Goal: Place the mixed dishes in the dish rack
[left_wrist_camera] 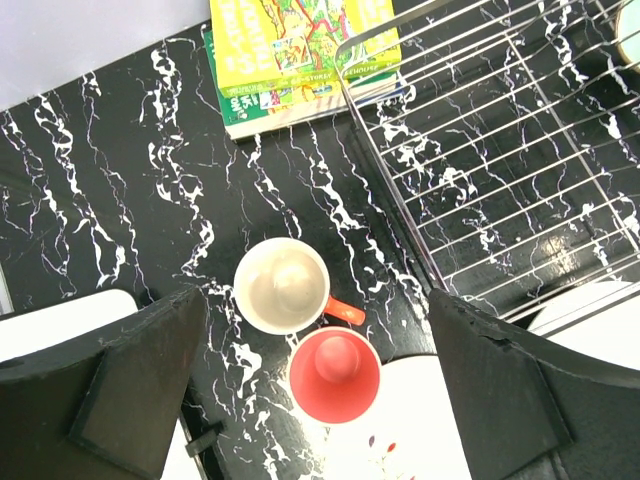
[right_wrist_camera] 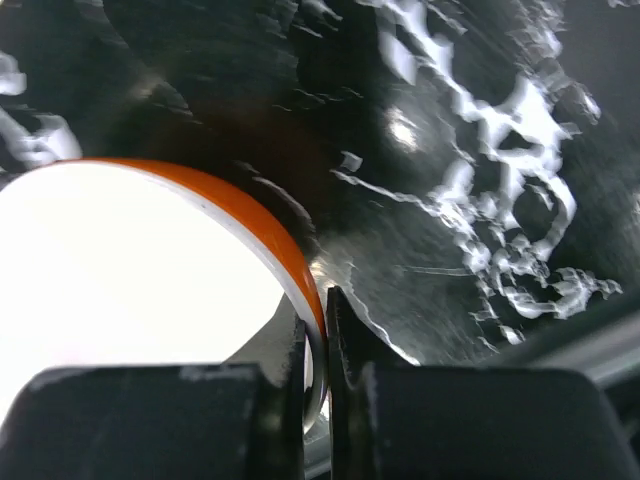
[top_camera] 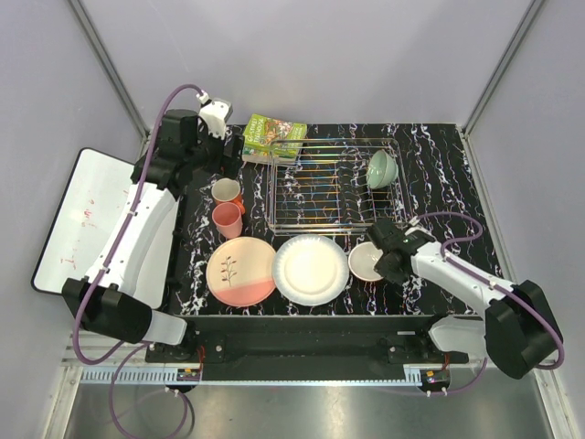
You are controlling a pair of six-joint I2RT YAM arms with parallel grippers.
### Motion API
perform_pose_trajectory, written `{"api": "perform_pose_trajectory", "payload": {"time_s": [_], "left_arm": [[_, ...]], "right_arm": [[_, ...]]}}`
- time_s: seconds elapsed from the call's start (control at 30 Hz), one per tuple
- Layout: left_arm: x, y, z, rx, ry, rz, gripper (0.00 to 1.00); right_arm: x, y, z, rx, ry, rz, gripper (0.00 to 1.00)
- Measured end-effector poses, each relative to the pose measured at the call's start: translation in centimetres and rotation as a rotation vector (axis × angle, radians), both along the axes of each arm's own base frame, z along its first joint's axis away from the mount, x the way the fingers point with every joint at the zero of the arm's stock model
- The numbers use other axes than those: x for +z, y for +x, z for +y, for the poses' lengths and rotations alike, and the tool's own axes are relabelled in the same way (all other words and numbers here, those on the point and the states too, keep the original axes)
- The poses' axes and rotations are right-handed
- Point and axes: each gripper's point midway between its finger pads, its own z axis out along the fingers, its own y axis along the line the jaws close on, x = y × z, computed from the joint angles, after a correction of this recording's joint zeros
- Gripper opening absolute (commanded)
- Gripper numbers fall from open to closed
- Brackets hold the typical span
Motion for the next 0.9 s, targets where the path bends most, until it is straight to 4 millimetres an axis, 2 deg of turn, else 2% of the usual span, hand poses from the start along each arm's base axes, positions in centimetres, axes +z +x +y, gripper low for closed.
{"api": "perform_pose_trajectory", "payload": {"time_s": [0.07,0.17,0.33,0.43,0.5,0.6,0.77,0.83,0.9], "left_arm": [[-0.2,-0.1,0.0,-0.001,0.004,0.007,0.99],[-0.2,-0.2,0.1,-0.003,0.008,0.010,0.99],[-0.4,0.1,0.0,-0.005,0.009,0.015,0.99],[-0.7,0.4,-0.1,-0.007,0.009,0.022,0.99],[-1.1,0.6,-0.2,-0.008,0.011,0.033,0.99],[-1.7,0.8,-0.3,-0.010,0.014,0.048,0.99],[-2.0,1.0,-0.1,-0.006,0.013,0.059,0.99],[-2.0,1.0,-0.1,-0.004,0.013,0.059,0.99],[-2.0,1.1,0.0,-0.002,0.013,0.059,0.99]], "right_arm": [[0.3,0.6,0.6,0.015,0.024,-0.032,0.00],[0.3,0.1,0.3,0.017,0.029,-0.038,0.00],[1.4,-1.9,-0.8,0.026,0.033,-0.046,0.00],[3.0,-2.8,-0.9,0.060,0.047,-0.089,0.00],[4.8,-3.0,-0.9,0.090,0.035,-0.122,0.00],[9.3,-1.3,-0.1,0.140,0.013,-0.234,0.00],[18.7,3.8,1.9,0.221,-0.128,-0.508,0.00],[21.5,6.3,1.4,0.204,-0.270,-0.581,0.00],[23.0,8.2,0.9,0.183,-0.418,-0.616,0.00]]}}
